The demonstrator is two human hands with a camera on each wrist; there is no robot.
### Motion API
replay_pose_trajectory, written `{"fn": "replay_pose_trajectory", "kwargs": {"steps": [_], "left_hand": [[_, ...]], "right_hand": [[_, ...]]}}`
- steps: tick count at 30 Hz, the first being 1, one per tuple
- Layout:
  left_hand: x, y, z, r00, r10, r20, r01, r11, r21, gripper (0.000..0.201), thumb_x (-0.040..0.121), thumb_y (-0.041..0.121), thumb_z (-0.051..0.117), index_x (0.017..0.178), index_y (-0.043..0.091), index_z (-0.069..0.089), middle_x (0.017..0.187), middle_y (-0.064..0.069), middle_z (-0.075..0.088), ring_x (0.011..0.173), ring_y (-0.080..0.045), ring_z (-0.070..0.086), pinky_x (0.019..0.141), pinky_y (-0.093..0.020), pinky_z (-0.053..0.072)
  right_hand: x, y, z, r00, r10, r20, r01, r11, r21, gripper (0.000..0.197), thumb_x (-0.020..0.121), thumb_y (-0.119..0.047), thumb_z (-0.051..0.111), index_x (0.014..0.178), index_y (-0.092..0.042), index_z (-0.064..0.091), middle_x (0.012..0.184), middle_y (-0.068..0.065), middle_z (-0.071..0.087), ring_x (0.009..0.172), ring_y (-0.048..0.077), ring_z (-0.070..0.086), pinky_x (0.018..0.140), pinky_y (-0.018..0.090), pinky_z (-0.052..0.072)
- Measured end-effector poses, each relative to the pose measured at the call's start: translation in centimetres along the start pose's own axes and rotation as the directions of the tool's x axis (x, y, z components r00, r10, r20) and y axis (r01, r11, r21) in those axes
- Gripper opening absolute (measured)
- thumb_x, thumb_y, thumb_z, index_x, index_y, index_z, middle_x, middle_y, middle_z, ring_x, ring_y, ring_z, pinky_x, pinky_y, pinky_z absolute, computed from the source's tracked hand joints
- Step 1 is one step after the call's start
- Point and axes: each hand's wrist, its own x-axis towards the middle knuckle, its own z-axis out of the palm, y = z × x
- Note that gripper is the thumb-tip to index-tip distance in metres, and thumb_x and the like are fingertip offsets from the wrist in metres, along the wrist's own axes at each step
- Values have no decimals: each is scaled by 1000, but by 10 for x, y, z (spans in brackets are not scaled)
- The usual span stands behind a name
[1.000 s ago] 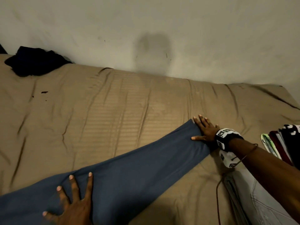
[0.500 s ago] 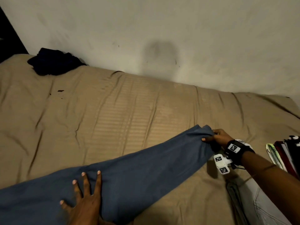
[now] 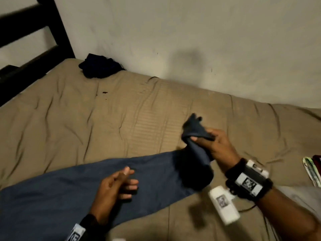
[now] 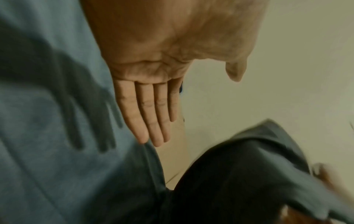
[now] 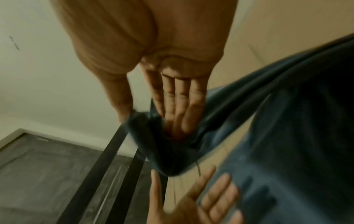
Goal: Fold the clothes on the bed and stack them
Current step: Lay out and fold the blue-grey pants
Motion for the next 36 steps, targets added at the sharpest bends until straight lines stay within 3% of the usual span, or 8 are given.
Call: {"fn": "replay_pose_trajectory", "kwargs": {"steps": [3,7,9,12,16,24,27,36], "left_hand": [[7,-1,-23,984,-176,19,177,961,-211,76,82,81,42,114,17,68,103,-14,75,97,-33,70,82,-42,54],[20,-37,-48,983,-126,-137,98,975,-198,63,79,56,81,126,15,68,116,-2,75,111,-22,70,102,-46,52],[28,-52,-56,976,-98,-194,71,988,-137,43,83,21,83,122,9,69,114,-9,75,107,-28,71,99,-44,54],[34,-56,-65,958,-77,-275,74,997,-20,19,92,-3,67,110,3,69,110,-19,72,92,-28,68,88,-37,53],[35,-54,-75,954,-125,-273,107,991,-79,17,99,0,57,114,5,65,99,-9,68,88,-26,64,71,-30,49],[33,-55,-87,958,-27,-285,30,1000,5,14,89,6,70,100,14,73,102,-11,76,95,-28,71,89,-40,56],[34,-64,-93,946,29,-324,71,954,293,50,65,36,91,106,15,70,106,-1,74,98,-23,70,91,-38,56],[17,-62,-85,966,97,-241,73,790,608,111,57,19,100,146,8,34,132,-16,61,118,-32,60,94,-33,51]], "right_hand": [[-47,8,100,912,143,384,-153,988,-6,33,82,-21,83,110,-9,70,87,9,70,77,16,66,69,32,56],[-75,86,150,954,117,277,39,865,-500,57,87,-56,59,123,-13,65,123,7,66,116,22,59,102,49,48],[-83,125,145,931,200,306,129,604,-786,83,88,-70,32,150,-14,41,161,14,30,147,30,26,121,50,25],[-93,167,124,926,290,242,114,396,-911,103,81,-85,14,160,-25,-12,163,7,-32,152,30,-23,123,50,-5],[-100,183,92,926,264,270,152,396,-906,99,86,-83,25,155,-33,-26,159,-2,-39,147,17,-36,124,47,-10],[-66,178,66,953,240,184,38,508,-861,94,81,-89,14,153,-42,-25,155,-7,-41,148,16,-31,125,43,-6],[-48,180,71,931,270,245,98,464,-881,111,72,-98,15,156,-35,-22,156,1,-42,148,24,-33,124,48,-8],[-29,179,76,883,406,234,78,366,-927,161,31,-110,42,149,-33,-36,154,14,-45,142,32,-41,120,58,-14]]}}
